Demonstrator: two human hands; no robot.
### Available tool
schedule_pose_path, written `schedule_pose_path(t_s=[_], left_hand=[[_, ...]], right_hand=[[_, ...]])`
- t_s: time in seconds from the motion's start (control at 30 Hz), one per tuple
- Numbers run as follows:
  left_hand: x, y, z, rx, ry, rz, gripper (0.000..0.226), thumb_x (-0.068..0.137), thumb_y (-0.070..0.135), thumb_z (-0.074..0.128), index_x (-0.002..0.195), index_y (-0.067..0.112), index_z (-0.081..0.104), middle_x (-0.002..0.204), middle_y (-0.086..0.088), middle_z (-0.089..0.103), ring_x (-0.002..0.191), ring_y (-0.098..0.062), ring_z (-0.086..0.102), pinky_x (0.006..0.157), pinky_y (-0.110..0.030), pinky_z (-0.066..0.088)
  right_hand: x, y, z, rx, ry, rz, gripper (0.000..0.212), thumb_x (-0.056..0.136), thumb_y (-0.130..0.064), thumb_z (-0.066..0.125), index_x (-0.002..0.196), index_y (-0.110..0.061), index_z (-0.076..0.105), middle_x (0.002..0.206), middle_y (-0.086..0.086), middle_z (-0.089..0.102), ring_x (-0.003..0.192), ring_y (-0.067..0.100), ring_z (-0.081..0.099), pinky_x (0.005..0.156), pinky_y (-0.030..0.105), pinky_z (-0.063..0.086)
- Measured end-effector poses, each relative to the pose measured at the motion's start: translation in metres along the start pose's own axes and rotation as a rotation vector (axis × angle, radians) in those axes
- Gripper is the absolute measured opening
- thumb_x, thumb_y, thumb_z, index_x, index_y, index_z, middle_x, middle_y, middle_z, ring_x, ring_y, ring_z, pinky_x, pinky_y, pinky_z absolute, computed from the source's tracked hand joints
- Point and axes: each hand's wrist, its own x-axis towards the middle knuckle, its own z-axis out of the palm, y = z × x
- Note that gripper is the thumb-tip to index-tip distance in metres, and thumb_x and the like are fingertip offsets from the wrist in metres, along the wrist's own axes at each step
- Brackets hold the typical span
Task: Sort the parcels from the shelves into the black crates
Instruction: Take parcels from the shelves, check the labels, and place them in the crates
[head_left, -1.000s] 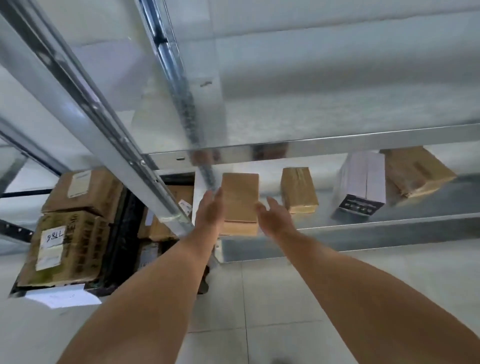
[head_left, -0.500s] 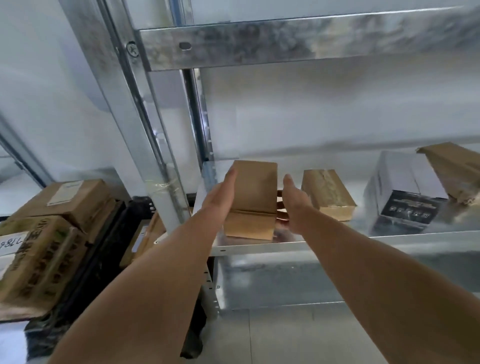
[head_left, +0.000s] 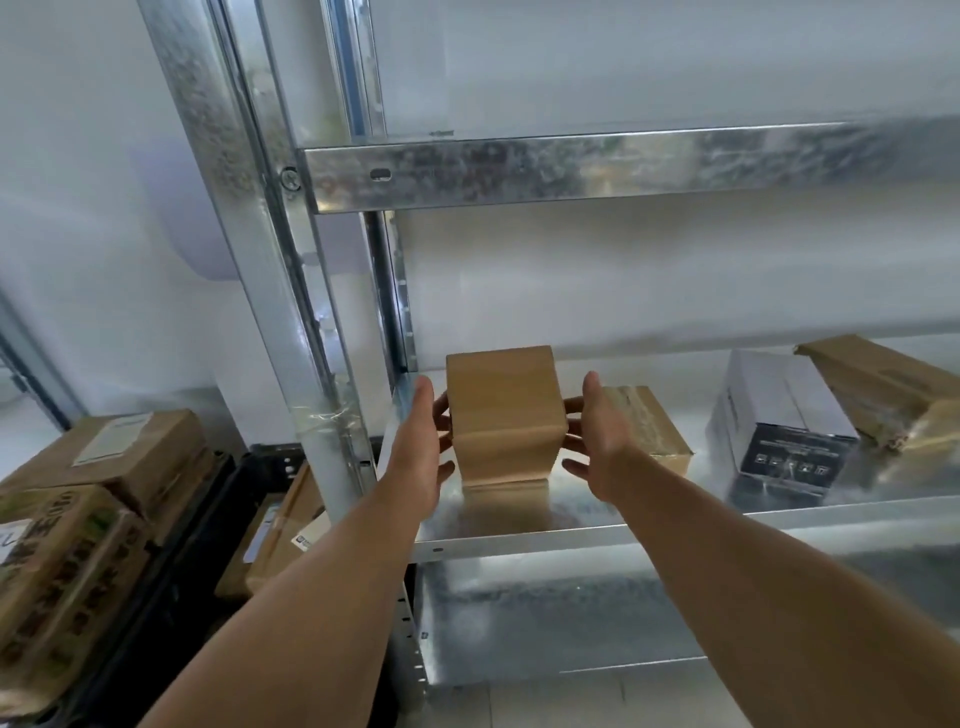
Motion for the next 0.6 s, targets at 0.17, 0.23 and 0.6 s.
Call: schedule_pose_path(t_s=[0.17,0.23,0.6], left_hand=[[-0.010,0.003,0.003,-0.002,0.006,0.000,0.053,0.096,0.068,0.028,0.098,0.031,0.067,0.102,0.004,0.068,0.094,-0.014,0.063,0.078,-0.036,0.052],[-0.015,0.000,0.002,0.025,-0.014,0.010,0.052,0.098,0.066,0.026,0.102,0.031,0.065,0.101,0.006,0.066,0.092,-0.014,0.061,0.068,-0.032,0.049],[-0.028,-0.021,-0.008,0.045,-0.082,0.026,0.064,0.099,0.062,0.032,0.113,0.005,0.057,0.113,-0.007,0.069,0.102,-0.022,0.064,0.074,-0.035,0.047]], right_hand=[[-0.003,0.007,-0.005,0.159,-0.026,0.009,0.064,0.100,-0.067,0.029,0.113,-0.017,0.067,0.110,0.013,0.068,0.092,0.031,0.067,0.096,0.047,0.055],[-0.008,0.010,-0.007,0.179,-0.050,-0.007,0.065,0.102,-0.066,0.027,0.120,-0.018,0.066,0.112,0.015,0.069,0.096,0.033,0.068,0.095,0.048,0.057],[-0.025,0.022,-0.009,0.223,-0.046,-0.085,0.060,0.103,-0.062,0.030,0.107,-0.013,0.065,0.086,0.009,0.066,0.074,0.024,0.065,0.055,0.029,0.048]])
